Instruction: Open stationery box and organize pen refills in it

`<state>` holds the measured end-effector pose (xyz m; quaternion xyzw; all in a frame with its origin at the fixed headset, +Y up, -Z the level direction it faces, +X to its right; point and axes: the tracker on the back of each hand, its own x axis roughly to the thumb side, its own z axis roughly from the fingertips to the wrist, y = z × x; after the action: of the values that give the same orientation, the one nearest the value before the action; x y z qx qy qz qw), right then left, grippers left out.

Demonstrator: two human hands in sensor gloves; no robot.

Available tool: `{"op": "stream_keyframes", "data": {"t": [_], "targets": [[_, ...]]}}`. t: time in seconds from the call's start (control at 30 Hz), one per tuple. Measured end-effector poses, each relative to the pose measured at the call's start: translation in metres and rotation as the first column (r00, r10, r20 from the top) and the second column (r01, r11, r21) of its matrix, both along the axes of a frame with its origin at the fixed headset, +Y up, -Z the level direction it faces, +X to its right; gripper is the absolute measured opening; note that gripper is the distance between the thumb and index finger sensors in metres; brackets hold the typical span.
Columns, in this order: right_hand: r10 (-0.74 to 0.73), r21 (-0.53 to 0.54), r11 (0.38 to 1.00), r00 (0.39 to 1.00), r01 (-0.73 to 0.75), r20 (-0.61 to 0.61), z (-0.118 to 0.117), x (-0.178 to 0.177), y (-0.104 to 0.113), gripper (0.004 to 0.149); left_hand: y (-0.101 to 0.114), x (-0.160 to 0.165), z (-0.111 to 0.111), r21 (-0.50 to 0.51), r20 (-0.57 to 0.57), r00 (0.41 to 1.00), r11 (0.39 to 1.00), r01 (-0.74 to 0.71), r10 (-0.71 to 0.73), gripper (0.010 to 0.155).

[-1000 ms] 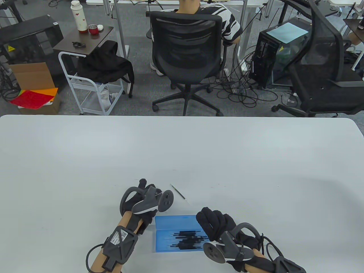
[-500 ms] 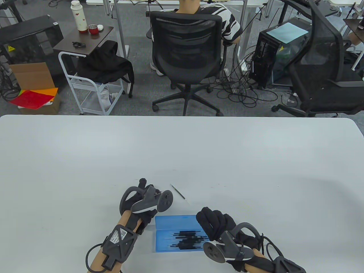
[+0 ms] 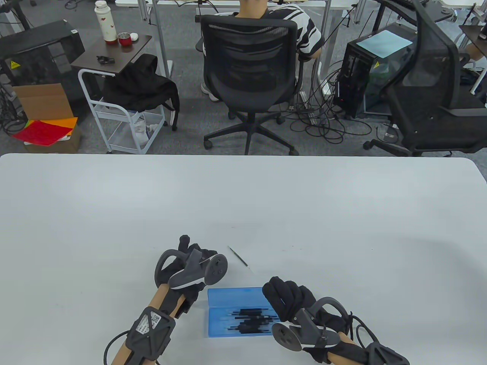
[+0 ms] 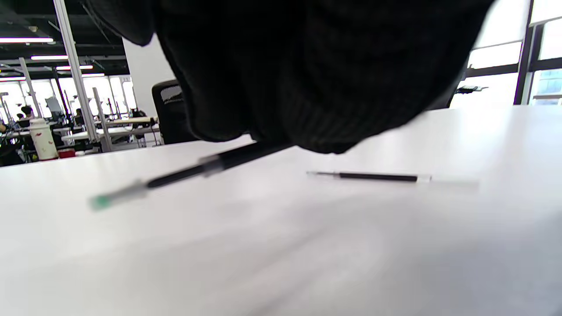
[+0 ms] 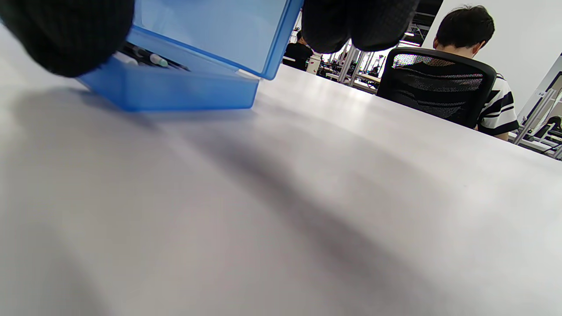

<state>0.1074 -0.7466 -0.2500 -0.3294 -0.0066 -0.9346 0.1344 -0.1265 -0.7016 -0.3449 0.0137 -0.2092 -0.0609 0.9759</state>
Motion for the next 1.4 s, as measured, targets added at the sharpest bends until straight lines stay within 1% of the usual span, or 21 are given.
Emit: {"op": "stream_keyframes", "data": {"t": [0.13, 0.2, 0.23, 0.3, 0.4, 0.53, 0.63, 0.7, 0.77, 0.8, 0.87, 0.93, 1.0, 1.07, 1.27, 1.4], "targets": [[0.001, 0.002, 1.0, 1.0, -0.001, 0.001, 0.0, 0.0, 0.0, 0.119, 0.025, 0.01, 0.022, 0.078, 0.053, 0.999, 0.997, -0.004, 0.0, 0.055], [0.002, 0.003, 1.0, 1.0, -0.002, 0.001, 0.0, 0.0, 0.0, 0.118, 0.038, 0.02, 0.038, 0.129, 0.092, 0.996, 0.992, 0.004, -0.016, 0.055], [0.002, 0.003, 1.0, 1.0, -0.002, 0.001, 0.0, 0.0, 0.0, 0.119, 0.041, 0.023, 0.042, 0.138, 0.104, 0.994, 0.99, 0.009, -0.024, 0.055], [0.002, 0.003, 1.0, 1.0, -0.002, 0.001, 0.0, 0.0, 0.0, 0.118, 0.049, 0.032, 0.057, 0.175, 0.141, 0.989, 0.984, 0.014, -0.039, 0.055], [0.002, 0.003, 1.0, 1.0, -0.002, 0.001, 0.0, 0.0, 0.0, 0.118, 0.056, 0.046, 0.078, 0.229, 0.204, 0.977, 0.973, 0.015, -0.063, 0.055], [0.002, 0.003, 1.0, 1.0, -0.002, 0.001, 0.0, 0.0, 0.0, 0.119, 0.057, 0.063, 0.103, 0.271, 0.267, 0.959, 0.962, 0.019, -0.094, 0.054], [0.003, 0.003, 1.0, 1.0, -0.003, 0.001, 0.0, 0.0, 0.0, 0.119, 0.052, 0.074, 0.117, 0.281, 0.301, 0.948, 0.959, 0.014, -0.102, 0.054], [0.003, 0.003, 1.0, 1.0, -0.003, 0.001, 0.0, 0.0, 0.0, 0.118, 0.044, 0.081, 0.123, 0.271, 0.322, 0.941, 0.962, 0.016, -0.107, 0.054], [0.002, 0.002, 1.0, 1.0, -0.002, 0.001, 0.0, 0.0, 0.0, 0.118, 0.033, 0.086, 0.128, 0.264, 0.343, 0.934, 0.965, 0.002, -0.096, 0.055], [0.002, 0.002, 1.0, 1.0, -0.002, 0.001, 0.0, 0.0, 0.0, 0.119, 0.024, 0.089, 0.132, 0.255, 0.353, 0.93, 0.967, 0.009, -0.102, 0.055], [0.002, 0.002, 1.0, 1.0, -0.002, 0.001, 0.0, 0.0, 0.0, 0.118, 0.012, 0.093, 0.135, 0.263, 0.351, 0.929, 0.965, 0.024, -0.119, 0.055], [0.002, 0.002, 1.0, 1.0, -0.002, 0.001, 0.0, 0.0, 0.0, 0.119, 0.002, 0.096, 0.136, 0.267, 0.354, 0.926, 0.963, 0.037, -0.134, 0.055], [0.002, 0.002, 1.0, 1.0, -0.002, 0.001, 0.0, 0.0, 0.0, 0.119, -0.007, 0.097, 0.134, 0.245, 0.358, 0.925, 0.969, 0.038, -0.127, 0.055], [0.002, 0.002, 1.0, 1.0, -0.002, 0.001, 0.0, 0.0, 0.0, 0.119, -0.013, 0.099, 0.132, 0.243, 0.357, 0.924, 0.969, 0.051, -0.138, 0.055], [-0.002, -0.002, 1.0, 1.0, 0.002, -0.001, 0.0, 0.0, 0.0, 0.119, -0.025, 0.107, 0.127, 0.255, 0.35, 0.919, 0.962, 0.094, -0.183, 0.055], [-0.003, 0.001, 1.0, 1.0, 0.003, -0.003, 0.0, 0.0, 0.0, 0.119, -0.032, 0.111, 0.125, 0.245, 0.351, 0.913, 0.961, 0.124, -0.208, 0.055]]}}
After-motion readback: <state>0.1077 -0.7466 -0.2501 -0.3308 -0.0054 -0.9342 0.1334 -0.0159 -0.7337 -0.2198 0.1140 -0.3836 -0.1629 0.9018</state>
